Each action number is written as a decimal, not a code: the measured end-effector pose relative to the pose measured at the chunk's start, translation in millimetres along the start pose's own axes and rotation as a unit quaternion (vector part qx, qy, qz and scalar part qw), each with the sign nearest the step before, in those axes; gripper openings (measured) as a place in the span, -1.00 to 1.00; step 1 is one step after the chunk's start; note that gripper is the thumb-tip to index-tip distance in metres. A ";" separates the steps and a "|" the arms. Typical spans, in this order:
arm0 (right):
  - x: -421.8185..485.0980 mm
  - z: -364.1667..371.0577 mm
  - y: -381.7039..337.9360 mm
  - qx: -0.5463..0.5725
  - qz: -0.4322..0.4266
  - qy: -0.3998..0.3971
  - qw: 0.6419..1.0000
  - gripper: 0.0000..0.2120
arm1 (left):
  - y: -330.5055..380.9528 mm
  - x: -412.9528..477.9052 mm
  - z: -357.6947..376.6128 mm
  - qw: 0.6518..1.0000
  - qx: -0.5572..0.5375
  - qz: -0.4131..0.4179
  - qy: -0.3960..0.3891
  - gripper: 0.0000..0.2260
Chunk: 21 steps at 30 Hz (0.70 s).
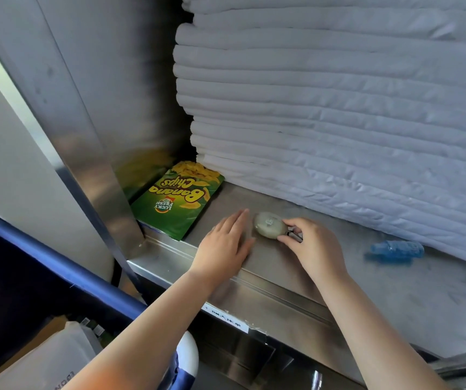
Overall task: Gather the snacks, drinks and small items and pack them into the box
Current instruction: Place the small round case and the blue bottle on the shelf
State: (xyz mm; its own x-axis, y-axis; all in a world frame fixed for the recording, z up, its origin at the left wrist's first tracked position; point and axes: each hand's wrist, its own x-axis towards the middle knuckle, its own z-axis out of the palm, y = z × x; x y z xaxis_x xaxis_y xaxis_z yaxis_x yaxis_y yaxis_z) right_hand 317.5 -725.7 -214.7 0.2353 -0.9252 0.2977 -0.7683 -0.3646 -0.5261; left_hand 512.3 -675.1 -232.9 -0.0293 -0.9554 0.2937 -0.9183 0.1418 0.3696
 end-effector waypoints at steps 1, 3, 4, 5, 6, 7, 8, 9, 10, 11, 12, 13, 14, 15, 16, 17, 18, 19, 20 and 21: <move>8.8 4.1 -3.6 -0.003 -0.003 -0.005 1.000 -0.66 | -4.8 -4.0 -1.2 1.000 0.015 -0.022 0.014 -0.55; 28.8 13.6 -12.0 -0.005 -0.014 -0.020 1.000 -0.65 | -8.9 -9.7 -3.6 0.998 0.047 -0.034 0.033 -0.55; 39.1 18.7 -16.9 -0.011 -0.020 -0.027 0.999 -0.65 | -9.3 -10.6 -4.5 0.997 0.056 -0.030 0.041 -0.54; 48.6 23.5 -22.0 -0.020 -0.027 -0.032 0.999 -0.64 | -8.9 -10.5 -5.2 0.997 0.060 -0.027 0.050 -0.56; 57.2 27.9 -27.1 -0.033 -0.035 -0.037 0.998 -0.64 | -8.1 -10.3 -6.0 0.996 0.060 -0.027 0.055 -0.58; 65.1 31.9 -32.0 -0.047 -0.045 -0.040 0.997 -0.63 | -7.5 -9.9 -6.8 0.996 0.059 -0.027 0.056 -0.59; 72.1 35.7 -36.7 -0.062 -0.058 -0.042 0.995 -0.63 | -7.3 -9.5 -7.4 0.996 0.058 -0.026 0.056 -0.60; 78.7 39.1 -40.9 -0.075 -0.072 -0.044 0.994 -0.64 | -7.5 -9.6 -7.6 0.996 0.059 -0.025 0.055 -0.61; 84.5 42.1 -44.8 -0.085 -0.084 -0.045 0.992 -0.65 | -8.0 -9.8 -7.6 0.996 0.060 -0.024 0.054 -0.62; 89.8 44.5 -48.4 -0.096 -0.093 -0.046 0.990 -0.67 | -8.3 -10.1 -7.6 0.997 0.061 -0.024 0.050 -0.62; 94.4 46.6 -51.6 -0.107 -0.100 -0.047 0.988 -0.69 | -8.4 -10.0 -7.9 0.997 0.061 -0.025 0.047 -0.62; 98.0 48.2 -54.5 -0.118 -0.105 -0.048 0.986 -0.71 | -8.2 -9.7 -8.2 0.997 0.059 -0.025 0.045 -0.62; 100.8 49.8 -56.8 -0.126 -0.110 -0.050 0.985 -0.72 | -7.9 -9.5 -8.4 0.997 0.058 -0.026 0.044 -0.62; 102.8 51.3 -58.4 -0.131 -0.113 -0.051 0.984 -0.73 | -7.6 -9.4 -8.7 0.997 0.056 -0.025 0.043 -0.63; 104.1 52.3 -59.5 -0.134 -0.115 -0.050 0.983 -0.74 | -7.4 -9.6 -9.0 0.997 0.057 -0.025 0.041 -0.63; 105.2 52.8 -59.9 -0.136 -0.116 -0.048 0.983 -0.74 | -7.1 -9.7 -9.5 0.997 0.057 -0.025 0.040 -0.63; 105.9 52.8 -59.6 -0.139 -0.116 -0.048 0.982 -0.74 | -6.8 -9.8 -9.9 0.997 0.058 -0.026 0.039 -0.62; 106.3 52.3 -58.7 -0.139 -0.114 -0.051 0.982 -0.74 | -6.6 -9.7 -10.4 0.997 0.058 -0.028 0.038 -0.62; 105.0 51.3 -57.9 -0.135 -0.114 -0.057 0.983 -0.72 | -6.4 -9.6 -10.6 0.997 0.058 -0.031 0.036 -0.62; 102.3 49.7 -57.0 -0.122 -0.114 -0.062 0.984 -0.68 | -6.2 -9.7 -10.7 0.997 0.057 -0.032 0.035 -0.62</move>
State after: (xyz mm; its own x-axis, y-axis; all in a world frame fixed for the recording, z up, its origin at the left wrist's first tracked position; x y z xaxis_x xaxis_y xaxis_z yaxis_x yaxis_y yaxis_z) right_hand 414.9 -804.8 -193.8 0.4769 -0.8340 0.2776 -0.8036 -0.5417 -0.2465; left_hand 522.5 -664.0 -228.5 0.0542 -0.9402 0.3362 -0.9565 0.0478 0.2878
